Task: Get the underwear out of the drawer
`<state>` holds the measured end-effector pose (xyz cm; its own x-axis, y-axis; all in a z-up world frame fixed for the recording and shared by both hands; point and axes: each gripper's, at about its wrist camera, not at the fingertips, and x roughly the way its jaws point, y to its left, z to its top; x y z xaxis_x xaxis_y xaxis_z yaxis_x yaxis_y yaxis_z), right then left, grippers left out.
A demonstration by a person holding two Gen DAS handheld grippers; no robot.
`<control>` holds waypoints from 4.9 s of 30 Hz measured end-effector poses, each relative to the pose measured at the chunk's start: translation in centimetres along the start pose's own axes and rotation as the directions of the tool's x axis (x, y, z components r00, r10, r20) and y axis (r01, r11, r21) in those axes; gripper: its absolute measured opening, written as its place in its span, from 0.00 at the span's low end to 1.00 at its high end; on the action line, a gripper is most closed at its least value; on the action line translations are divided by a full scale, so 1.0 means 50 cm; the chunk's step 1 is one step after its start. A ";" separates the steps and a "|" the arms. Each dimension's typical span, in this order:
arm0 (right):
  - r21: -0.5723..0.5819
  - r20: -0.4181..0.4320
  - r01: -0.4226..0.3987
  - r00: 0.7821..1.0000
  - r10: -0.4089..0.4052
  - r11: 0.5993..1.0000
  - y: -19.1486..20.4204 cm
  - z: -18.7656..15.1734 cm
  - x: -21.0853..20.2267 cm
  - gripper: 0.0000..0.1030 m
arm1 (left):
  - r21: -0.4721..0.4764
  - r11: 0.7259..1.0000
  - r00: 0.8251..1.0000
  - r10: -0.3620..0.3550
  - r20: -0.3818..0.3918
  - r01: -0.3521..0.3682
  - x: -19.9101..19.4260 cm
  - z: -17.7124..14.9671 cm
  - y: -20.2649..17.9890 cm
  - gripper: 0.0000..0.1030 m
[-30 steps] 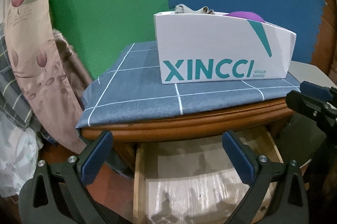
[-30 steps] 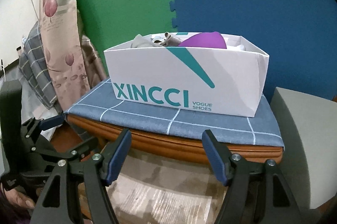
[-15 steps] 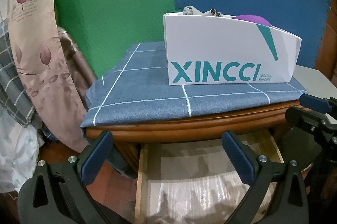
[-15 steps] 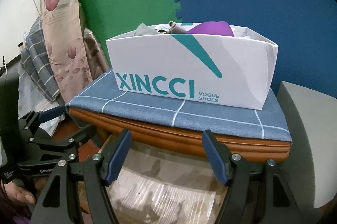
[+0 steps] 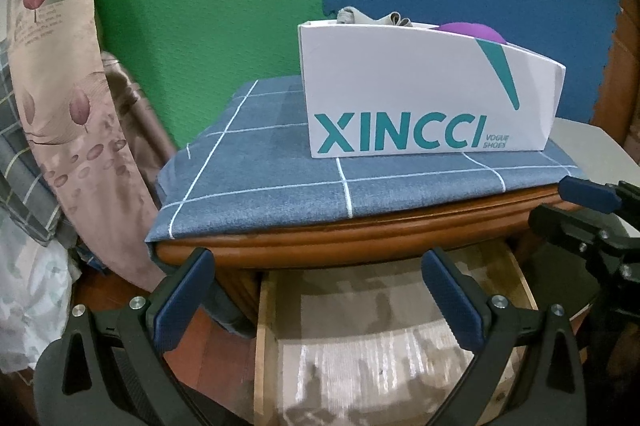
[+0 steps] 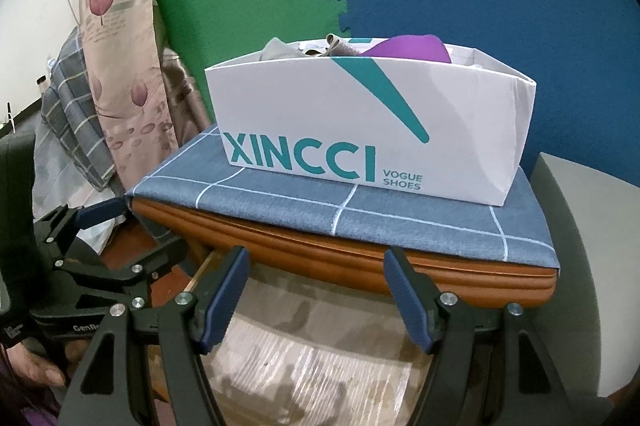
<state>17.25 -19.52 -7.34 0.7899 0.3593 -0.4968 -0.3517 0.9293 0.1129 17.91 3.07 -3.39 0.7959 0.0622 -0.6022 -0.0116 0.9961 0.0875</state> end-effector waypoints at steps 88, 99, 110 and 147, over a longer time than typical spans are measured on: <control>0.000 -0.049 -0.007 0.999 0.007 1.000 0.003 -0.005 0.020 0.69 | -0.011 0.998 0.995 -0.064 -0.082 0.063 0.011 0.000 0.002 1.00; 0.001 -0.048 -0.007 0.999 0.007 1.000 0.004 -0.006 0.021 0.69 | -0.010 0.998 0.994 -0.063 -0.090 0.062 0.014 -0.001 0.004 1.00; 0.018 -0.044 -0.001 0.999 0.002 1.000 -0.003 -0.007 0.021 0.69 | -0.006 0.998 0.994 -0.057 -0.093 0.057 0.015 -0.003 0.002 1.00; 0.015 -0.055 -0.005 0.998 0.006 1.000 -0.004 -0.005 0.023 0.69 | -0.071 0.996 0.996 -0.049 -0.072 0.044 0.017 -0.016 0.033 1.00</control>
<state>18.06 -19.31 -8.15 0.7590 0.3595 -0.5429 -0.3481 0.9286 0.1282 18.09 4.83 -4.37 0.7498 0.0172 -0.6614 -0.0192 0.9998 0.0042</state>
